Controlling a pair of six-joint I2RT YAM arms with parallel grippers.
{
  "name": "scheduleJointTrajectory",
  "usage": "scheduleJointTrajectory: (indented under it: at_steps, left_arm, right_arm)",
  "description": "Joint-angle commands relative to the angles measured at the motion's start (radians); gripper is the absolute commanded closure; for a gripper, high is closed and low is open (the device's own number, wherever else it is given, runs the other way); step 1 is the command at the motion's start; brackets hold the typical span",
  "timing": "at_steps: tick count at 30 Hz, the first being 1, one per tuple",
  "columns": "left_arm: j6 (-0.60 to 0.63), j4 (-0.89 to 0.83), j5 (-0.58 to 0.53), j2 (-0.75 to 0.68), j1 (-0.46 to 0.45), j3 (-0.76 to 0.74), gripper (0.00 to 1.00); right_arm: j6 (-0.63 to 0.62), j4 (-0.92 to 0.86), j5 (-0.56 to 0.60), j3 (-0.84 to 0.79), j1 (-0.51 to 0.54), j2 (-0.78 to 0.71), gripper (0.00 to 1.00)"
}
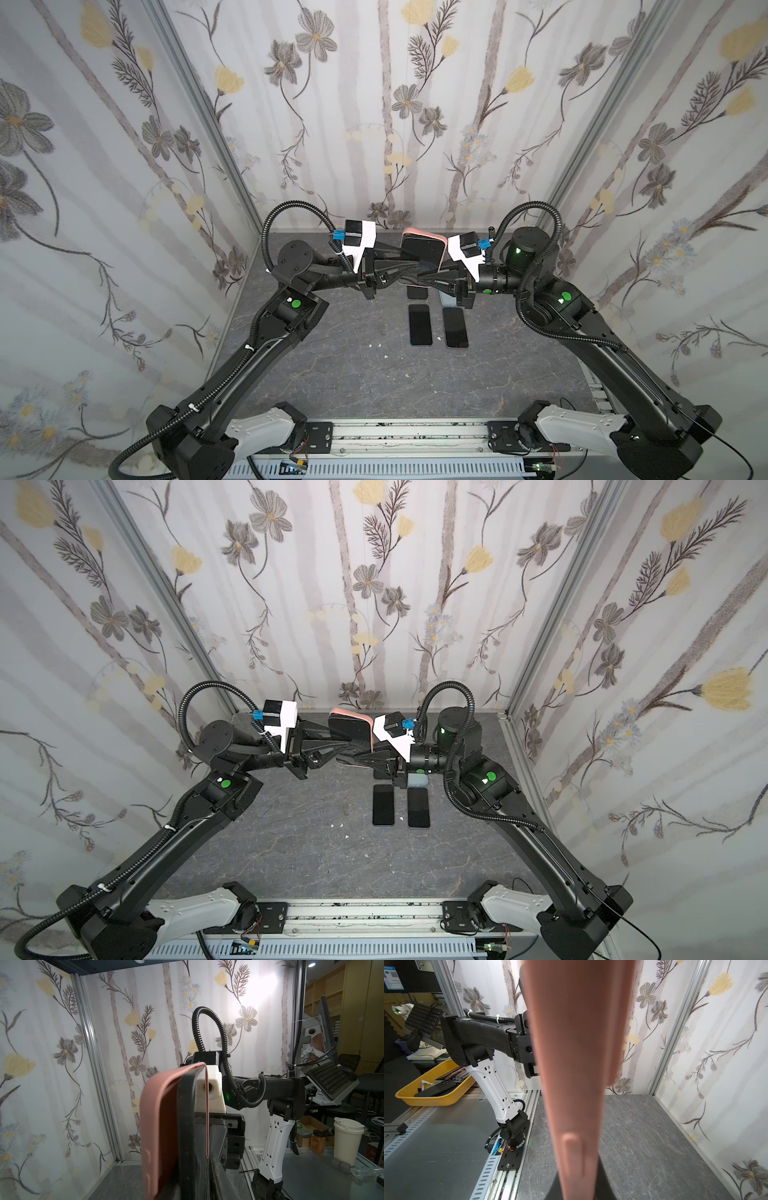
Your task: Take the phone out of the phone case
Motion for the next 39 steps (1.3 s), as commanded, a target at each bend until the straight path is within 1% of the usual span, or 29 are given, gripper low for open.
scheduleJointTrajectory:
  at_steps: [1,3,4,6,7,8,9,11,14,17,18,21,23,26,29,34,39]
  left_arm:
    - [0.010,-0.097,0.050,0.000,-0.002,-0.014,0.89]
    - [0.015,-0.097,0.039,-0.009,0.004,-0.019,0.99]
    - [0.016,-0.097,0.033,-0.013,0.008,-0.023,1.00]
    - [0.020,-0.098,0.013,-0.024,0.018,-0.028,1.00]
    - [0.023,-0.101,-0.003,-0.030,0.026,-0.031,1.00]
    - [0.030,-0.112,-0.019,-0.036,0.037,-0.031,1.00]
    - [0.044,-0.133,-0.035,-0.037,0.046,-0.027,1.00]
    - [0.123,-0.243,-0.093,-0.034,0.053,-0.004,1.00]
    - [0.200,-0.330,-0.161,-0.028,0.057,-0.006,1.00]
    - [0.262,-0.382,-0.183,-0.022,0.057,-0.017,1.00]
    - [0.286,-0.407,-0.182,-0.018,0.056,-0.014,1.00]
    - [0.406,-0.515,-0.200,-0.009,0.033,-0.006,1.00]
    - [0.497,-0.597,-0.271,-0.002,-0.006,-0.007,1.00]
    - [0.573,-0.661,-0.349,0.001,-0.068,-0.020,1.00]
    - [0.605,-0.686,-0.382,0.005,-0.105,-0.028,1.00]
    - [0.644,-0.715,-0.416,0.007,-0.134,-0.024,1.00]
    - [0.660,-0.720,-0.417,0.010,-0.147,-0.017,1.00]
  right_arm:
    - [0.012,0.160,-0.032,0.003,0.003,-0.003,1.00]
    - [0.009,0.137,-0.036,0.008,0.004,0.007,1.00]
    - [0.009,0.124,-0.037,0.010,0.002,0.014,1.00]
    - [0.008,0.096,-0.027,0.008,-0.003,0.015,0.88]
    - [0.017,0.085,-0.012,-0.001,-0.011,0.011,0.79]
    - [0.035,0.086,-0.002,-0.014,-0.025,0.005,0.68]
    - [0.052,0.091,0.001,-0.025,-0.039,-0.002,0.61]
    - [0.105,0.125,0.007,-0.051,-0.069,-0.023,0.50]
    - [0.176,0.214,0.045,-0.096,-0.109,-0.073,0.42]
    - [0.224,0.217,0.165,-0.101,-0.144,-0.099,0.38]
    - [0.235,0.199,0.182,-0.089,-0.160,-0.097,0.38]
    - [0.207,0.064,0.147,0.001,-0.191,-0.045,0.37]
    - [0.133,-0.096,0.106,0.098,-0.190,0.021,0.34]
    - [0.054,-0.278,0.070,0.194,-0.181,0.093,0.34]
    - [0.000,-0.381,0.052,0.245,-0.169,0.133,0.34]
    - [-0.080,-0.549,0.020,0.332,-0.163,0.205,0.35]
    - [-0.129,-0.634,-0.002,0.362,-0.139,0.252,0.35]
